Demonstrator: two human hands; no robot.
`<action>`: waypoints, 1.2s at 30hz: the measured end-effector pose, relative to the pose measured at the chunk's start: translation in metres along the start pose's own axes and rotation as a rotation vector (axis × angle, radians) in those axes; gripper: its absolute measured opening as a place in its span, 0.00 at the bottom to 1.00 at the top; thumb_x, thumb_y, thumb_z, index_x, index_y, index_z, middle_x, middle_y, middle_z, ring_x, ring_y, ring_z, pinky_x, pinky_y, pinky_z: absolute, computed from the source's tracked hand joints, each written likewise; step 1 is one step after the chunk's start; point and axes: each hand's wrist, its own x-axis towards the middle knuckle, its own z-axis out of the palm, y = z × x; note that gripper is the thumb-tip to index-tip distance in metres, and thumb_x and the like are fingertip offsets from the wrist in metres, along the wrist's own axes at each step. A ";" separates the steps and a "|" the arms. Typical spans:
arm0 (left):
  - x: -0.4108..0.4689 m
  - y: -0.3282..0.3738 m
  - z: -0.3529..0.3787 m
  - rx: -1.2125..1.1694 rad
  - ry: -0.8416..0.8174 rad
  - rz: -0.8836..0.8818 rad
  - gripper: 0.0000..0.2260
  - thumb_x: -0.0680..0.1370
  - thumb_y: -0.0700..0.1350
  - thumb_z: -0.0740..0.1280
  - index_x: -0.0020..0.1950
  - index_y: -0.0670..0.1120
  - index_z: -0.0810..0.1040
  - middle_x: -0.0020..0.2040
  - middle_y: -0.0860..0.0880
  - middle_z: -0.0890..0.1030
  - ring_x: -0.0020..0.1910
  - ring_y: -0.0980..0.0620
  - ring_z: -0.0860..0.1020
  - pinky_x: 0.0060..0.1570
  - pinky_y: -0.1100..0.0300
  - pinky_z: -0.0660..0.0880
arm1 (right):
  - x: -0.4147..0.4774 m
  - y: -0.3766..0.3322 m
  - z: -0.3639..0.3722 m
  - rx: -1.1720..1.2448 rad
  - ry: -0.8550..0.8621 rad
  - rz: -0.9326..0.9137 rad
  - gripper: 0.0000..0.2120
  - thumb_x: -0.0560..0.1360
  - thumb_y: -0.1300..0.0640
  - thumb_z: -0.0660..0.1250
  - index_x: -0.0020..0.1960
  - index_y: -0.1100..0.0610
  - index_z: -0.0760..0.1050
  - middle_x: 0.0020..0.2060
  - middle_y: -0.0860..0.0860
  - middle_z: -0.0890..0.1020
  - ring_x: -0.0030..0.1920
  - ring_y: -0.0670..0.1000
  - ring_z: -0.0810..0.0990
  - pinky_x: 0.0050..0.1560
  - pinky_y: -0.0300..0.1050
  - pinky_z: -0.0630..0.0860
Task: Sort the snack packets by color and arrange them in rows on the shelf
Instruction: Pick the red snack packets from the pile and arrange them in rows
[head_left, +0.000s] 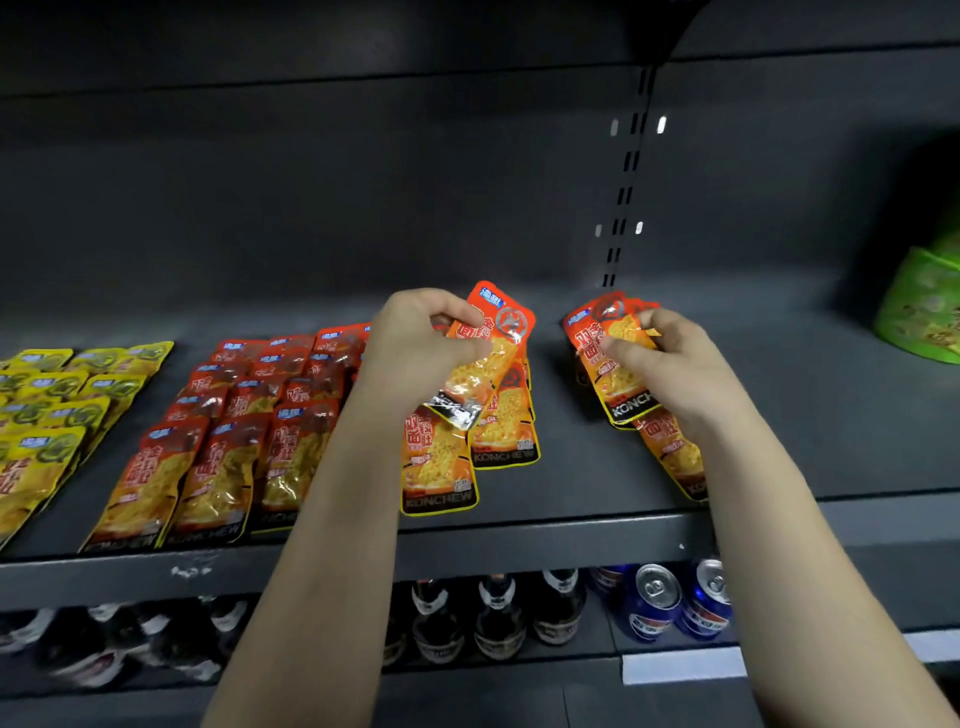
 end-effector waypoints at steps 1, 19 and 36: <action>-0.003 -0.001 -0.004 0.029 -0.005 0.005 0.10 0.66 0.43 0.79 0.41 0.53 0.83 0.37 0.58 0.76 0.34 0.60 0.74 0.37 0.64 0.69 | -0.002 0.000 0.002 -0.022 0.001 -0.017 0.08 0.73 0.55 0.73 0.48 0.56 0.76 0.41 0.54 0.85 0.39 0.52 0.83 0.50 0.55 0.80; -0.032 -0.025 -0.069 0.341 0.083 0.144 0.08 0.69 0.40 0.75 0.43 0.52 0.82 0.52 0.54 0.82 0.53 0.50 0.79 0.56 0.51 0.75 | -0.043 -0.016 0.042 -0.326 0.076 -0.150 0.11 0.68 0.54 0.76 0.42 0.45 0.74 0.37 0.53 0.82 0.41 0.59 0.80 0.48 0.57 0.77; -0.039 -0.050 -0.105 0.311 0.103 0.087 0.08 0.71 0.41 0.75 0.46 0.52 0.82 0.57 0.52 0.81 0.55 0.51 0.79 0.49 0.61 0.71 | -0.059 0.004 0.092 -0.303 0.081 0.007 0.10 0.71 0.53 0.75 0.45 0.52 0.74 0.46 0.51 0.83 0.50 0.54 0.82 0.55 0.57 0.79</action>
